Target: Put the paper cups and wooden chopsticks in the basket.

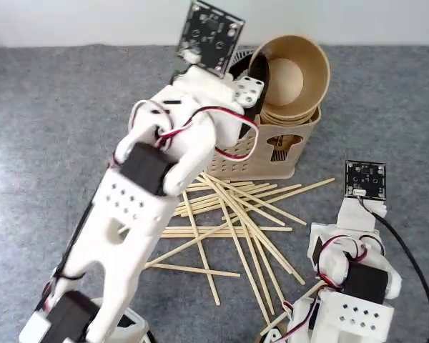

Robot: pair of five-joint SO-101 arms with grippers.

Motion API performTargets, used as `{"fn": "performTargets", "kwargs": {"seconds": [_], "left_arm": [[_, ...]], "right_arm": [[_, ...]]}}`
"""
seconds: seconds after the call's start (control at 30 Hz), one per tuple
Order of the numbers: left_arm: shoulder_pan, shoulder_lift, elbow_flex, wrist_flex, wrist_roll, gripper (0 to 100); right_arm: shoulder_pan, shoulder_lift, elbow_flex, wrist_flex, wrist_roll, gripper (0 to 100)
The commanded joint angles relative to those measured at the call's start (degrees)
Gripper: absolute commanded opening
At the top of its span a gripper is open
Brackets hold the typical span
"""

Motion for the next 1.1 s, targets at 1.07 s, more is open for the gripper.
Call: {"fn": "performTargets", "kwargs": {"seconds": [1.07], "left_arm": [[-4.0, 11.3, -7.3, -8.8, 8.2, 25]], "right_arm": [[0.3, -0.5, 3.9, -6.6, -0.4, 0.8]]}}
